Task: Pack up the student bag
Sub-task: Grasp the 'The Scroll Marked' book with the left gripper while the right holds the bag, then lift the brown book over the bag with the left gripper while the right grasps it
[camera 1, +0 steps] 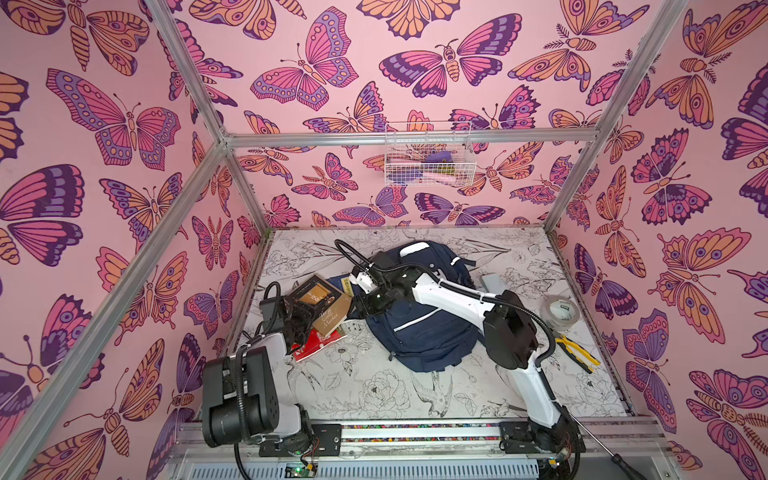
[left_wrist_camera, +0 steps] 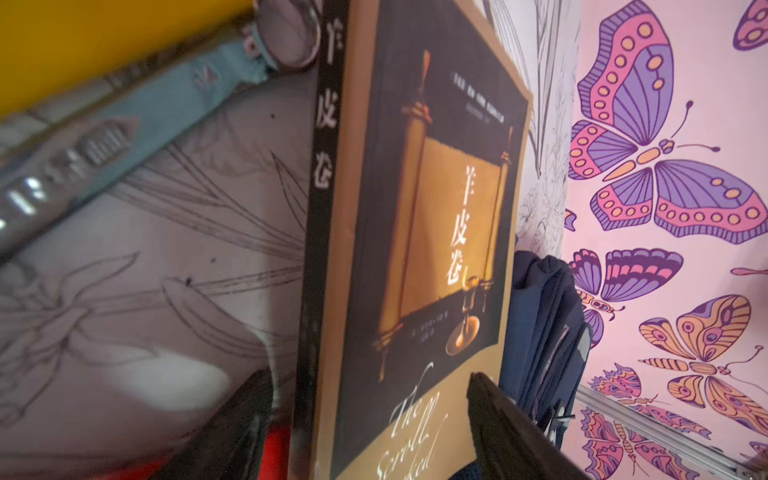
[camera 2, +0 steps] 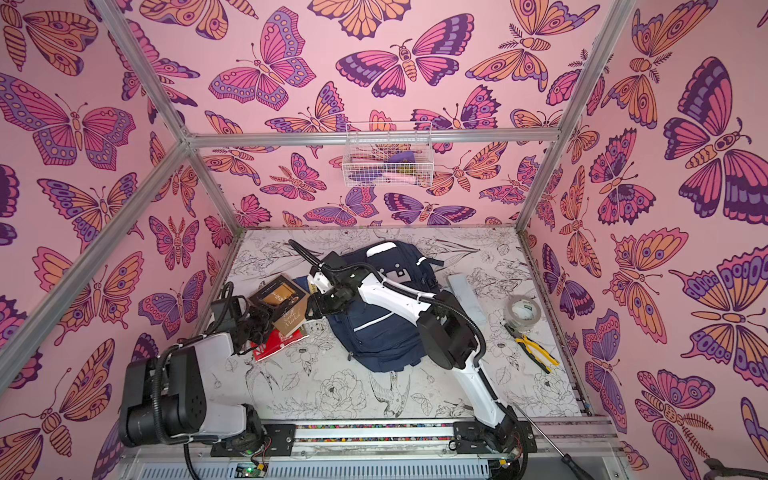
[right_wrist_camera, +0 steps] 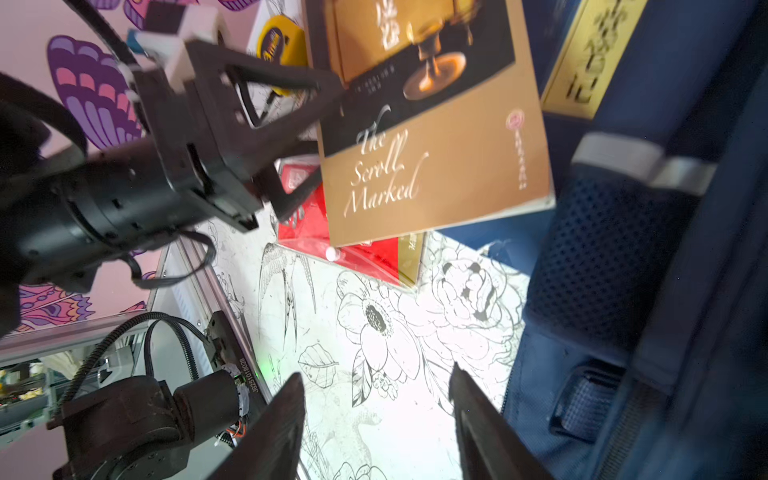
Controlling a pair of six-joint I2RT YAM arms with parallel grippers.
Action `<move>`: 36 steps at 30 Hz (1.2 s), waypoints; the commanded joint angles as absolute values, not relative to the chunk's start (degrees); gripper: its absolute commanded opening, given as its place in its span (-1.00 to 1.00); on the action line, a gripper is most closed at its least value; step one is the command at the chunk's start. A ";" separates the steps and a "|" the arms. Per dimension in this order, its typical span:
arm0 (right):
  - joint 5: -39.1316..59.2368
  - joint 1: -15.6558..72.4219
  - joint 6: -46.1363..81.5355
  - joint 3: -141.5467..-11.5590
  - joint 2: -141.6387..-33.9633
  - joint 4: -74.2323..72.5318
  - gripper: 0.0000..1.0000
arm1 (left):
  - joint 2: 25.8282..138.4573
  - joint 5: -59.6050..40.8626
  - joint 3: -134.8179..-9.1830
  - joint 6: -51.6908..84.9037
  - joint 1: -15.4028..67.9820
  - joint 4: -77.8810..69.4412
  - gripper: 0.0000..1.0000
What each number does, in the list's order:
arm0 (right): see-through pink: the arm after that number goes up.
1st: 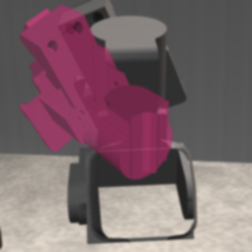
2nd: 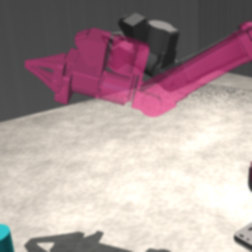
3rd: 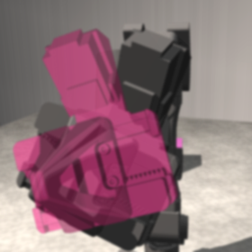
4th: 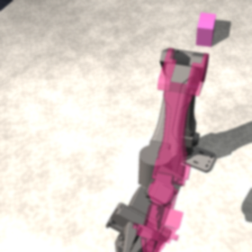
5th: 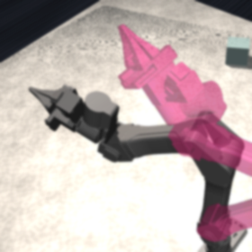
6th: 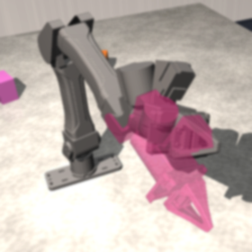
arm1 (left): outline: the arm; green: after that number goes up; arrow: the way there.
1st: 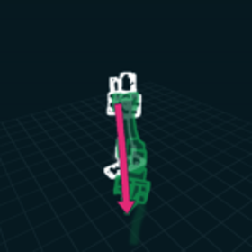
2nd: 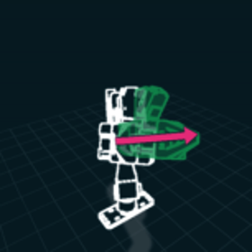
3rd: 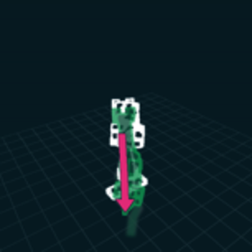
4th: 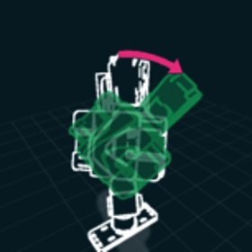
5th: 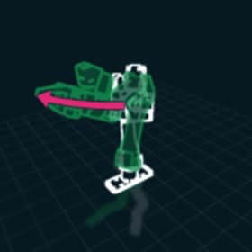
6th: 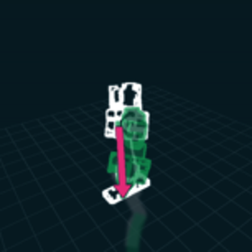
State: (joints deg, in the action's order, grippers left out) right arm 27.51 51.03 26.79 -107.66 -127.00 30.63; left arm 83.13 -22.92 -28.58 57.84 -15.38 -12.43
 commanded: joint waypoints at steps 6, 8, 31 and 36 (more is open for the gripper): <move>28.85 50.97 27.87 -101.73 -121.36 27.70 0.09 | 89.06 -25.06 -27.01 60.85 -16.00 -25.15 0.25; 28.66 50.83 28.38 -100.65 -120.55 27.10 0.07 | 89.63 -26.03 -26.97 61.11 -16.07 -25.83 0.09; 19.28 49.79 28.62 -99.77 -106.50 31.84 0.02 | 67.54 -20.61 -40.48 49.63 -10.51 4.03 -1.00; 17.90 45.60 29.19 -94.64 -98.45 32.00 0.13 | 66.49 -25.10 -47.20 45.10 -4.27 8.85 -1.00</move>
State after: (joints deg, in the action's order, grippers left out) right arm 20.10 48.25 29.76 -96.71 -102.50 30.15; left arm 67.07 -21.65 -44.31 50.02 -6.81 4.64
